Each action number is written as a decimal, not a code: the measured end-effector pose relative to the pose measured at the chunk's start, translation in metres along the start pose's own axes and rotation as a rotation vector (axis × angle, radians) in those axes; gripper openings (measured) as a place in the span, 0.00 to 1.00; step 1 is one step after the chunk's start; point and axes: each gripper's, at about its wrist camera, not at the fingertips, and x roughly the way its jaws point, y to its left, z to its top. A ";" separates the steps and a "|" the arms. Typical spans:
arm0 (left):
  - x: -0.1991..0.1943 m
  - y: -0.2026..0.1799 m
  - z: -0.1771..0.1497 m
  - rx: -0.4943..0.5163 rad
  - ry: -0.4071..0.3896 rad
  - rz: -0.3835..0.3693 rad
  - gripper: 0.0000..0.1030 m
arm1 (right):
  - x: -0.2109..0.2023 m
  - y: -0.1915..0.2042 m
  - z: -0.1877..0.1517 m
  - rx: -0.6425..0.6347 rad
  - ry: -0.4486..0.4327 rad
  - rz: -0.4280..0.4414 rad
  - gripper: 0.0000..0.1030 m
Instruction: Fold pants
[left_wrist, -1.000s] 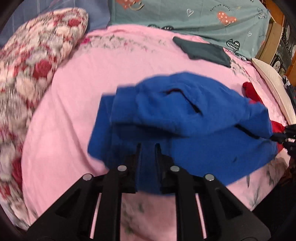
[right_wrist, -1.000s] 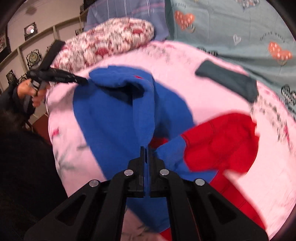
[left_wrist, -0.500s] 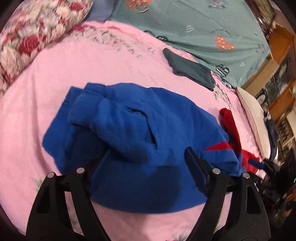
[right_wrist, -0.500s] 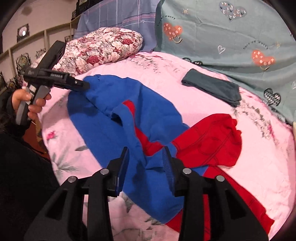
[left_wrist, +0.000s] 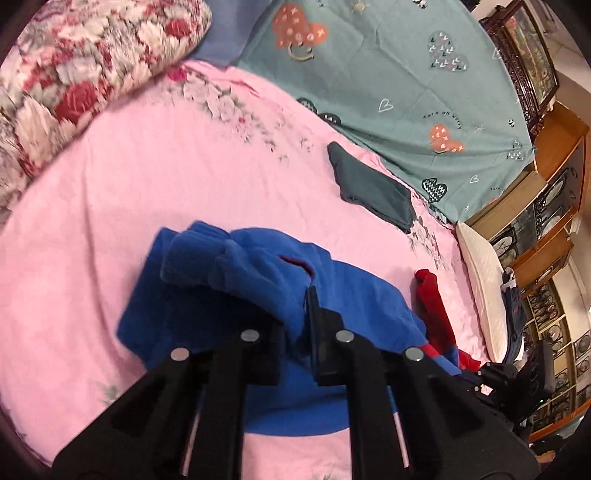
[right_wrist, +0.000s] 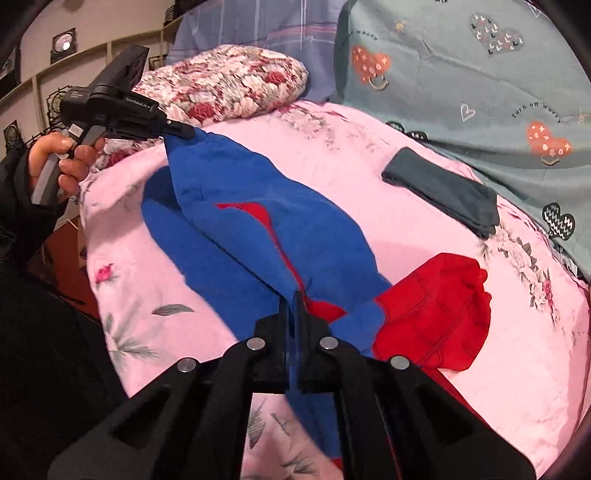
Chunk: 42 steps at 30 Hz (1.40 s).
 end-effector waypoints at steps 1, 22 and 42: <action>-0.006 0.002 -0.001 0.007 0.002 0.007 0.09 | 0.000 0.002 -0.002 -0.006 0.006 0.010 0.01; -0.014 0.041 -0.037 0.016 0.050 0.105 0.10 | -0.013 0.014 -0.003 -0.006 -0.020 0.054 0.00; 0.018 0.029 -0.062 0.023 0.092 0.048 0.13 | 0.035 0.021 -0.015 -0.050 0.149 0.034 0.10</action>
